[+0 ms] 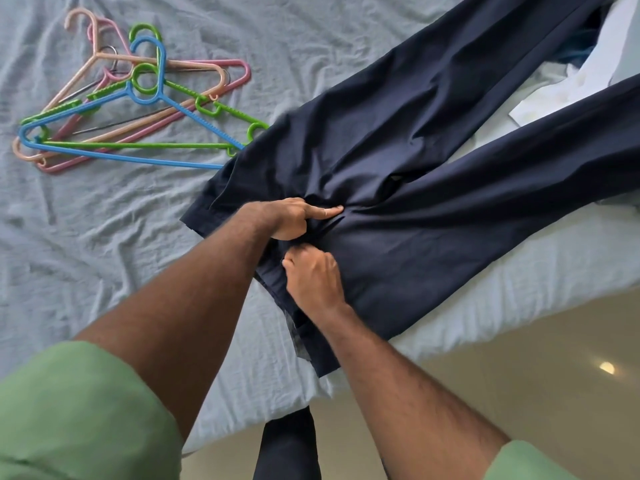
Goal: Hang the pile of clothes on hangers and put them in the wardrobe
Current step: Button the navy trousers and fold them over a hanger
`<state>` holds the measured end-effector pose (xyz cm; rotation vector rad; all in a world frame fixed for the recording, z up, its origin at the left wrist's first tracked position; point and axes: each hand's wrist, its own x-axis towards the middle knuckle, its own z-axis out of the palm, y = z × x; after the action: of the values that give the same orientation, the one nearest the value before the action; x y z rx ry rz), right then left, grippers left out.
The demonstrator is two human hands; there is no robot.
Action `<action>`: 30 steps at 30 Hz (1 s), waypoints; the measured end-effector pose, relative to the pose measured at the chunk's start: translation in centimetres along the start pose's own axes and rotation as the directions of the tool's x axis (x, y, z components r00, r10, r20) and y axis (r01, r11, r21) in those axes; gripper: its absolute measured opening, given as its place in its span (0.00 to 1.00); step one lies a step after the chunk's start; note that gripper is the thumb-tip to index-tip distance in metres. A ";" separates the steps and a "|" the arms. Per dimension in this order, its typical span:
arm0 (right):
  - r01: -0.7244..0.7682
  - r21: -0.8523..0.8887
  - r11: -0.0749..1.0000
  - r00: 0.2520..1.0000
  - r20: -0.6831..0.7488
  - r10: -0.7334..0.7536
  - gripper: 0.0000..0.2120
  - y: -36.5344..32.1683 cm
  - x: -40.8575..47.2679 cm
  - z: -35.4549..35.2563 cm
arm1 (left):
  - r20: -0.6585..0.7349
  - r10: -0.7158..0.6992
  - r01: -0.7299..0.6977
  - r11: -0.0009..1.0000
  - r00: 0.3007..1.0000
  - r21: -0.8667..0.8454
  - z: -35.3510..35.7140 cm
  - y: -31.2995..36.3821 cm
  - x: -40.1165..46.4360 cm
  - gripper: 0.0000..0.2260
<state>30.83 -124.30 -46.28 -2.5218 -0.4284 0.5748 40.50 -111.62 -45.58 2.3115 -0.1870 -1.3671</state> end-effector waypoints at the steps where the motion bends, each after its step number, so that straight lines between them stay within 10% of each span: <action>1: -0.033 0.048 0.998 0.999 0.030 0.032 0.05 -0.5 -0.2 0.3 | 0.002 -0.003 0.003 1.000 1.000 -0.001 0.1 -0.1 0.1 0.41; 6: -0.061 0.098 0.993 0.992 0.113 0.050 0.06 0.0 -0.1 0.4 | -0.033 -0.013 0.013 1.000 0.999 -0.011 0.5 0.2 -0.1 0.40; 10: -0.006 0.211 0.977 0.993 0.118 -0.019 0.07 1.5 -1.2 -0.5 | -0.364 -0.050 -0.048 0.966 0.930 -0.254 2.7 -0.1 -1.2 0.32; 14: -0.026 0.216 0.976 1.000 0.012 0.024 0.13 2.6 -4.8 -1.1 | -0.768 -0.457 -0.139 0.814 0.449 -0.565 5.6 -3.1 -4.7 0.07; 17: 0.106 -0.053 0.993 0.991 0.093 -0.101 0.30 2.8 -7.7 -1.1 | -0.681 -0.714 0.073 0.697 0.162 -0.714 6.9 -7.0 -7.7 0.20; 23: 0.143 -0.275 0.951 0.954 0.293 -0.059 0.51 2.4 -10.8 2.3 | -0.392 -0.779 -0.065 0.416 0.490 -0.907 7.2 -10.7 -10.4 0.26; 30: 0.081 -0.402 0.912 0.973 0.229 0.015 0.44 0.9 -10.8 4.0 | -0.438 -0.778 0.008 0.494 0.449 -0.869 6.4 -9.6 -9.1 0.07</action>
<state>19.74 -127.71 -46.51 -2.8464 -0.7434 0.8404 29.39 -102.01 -45.11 1.9145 1.2166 -0.1881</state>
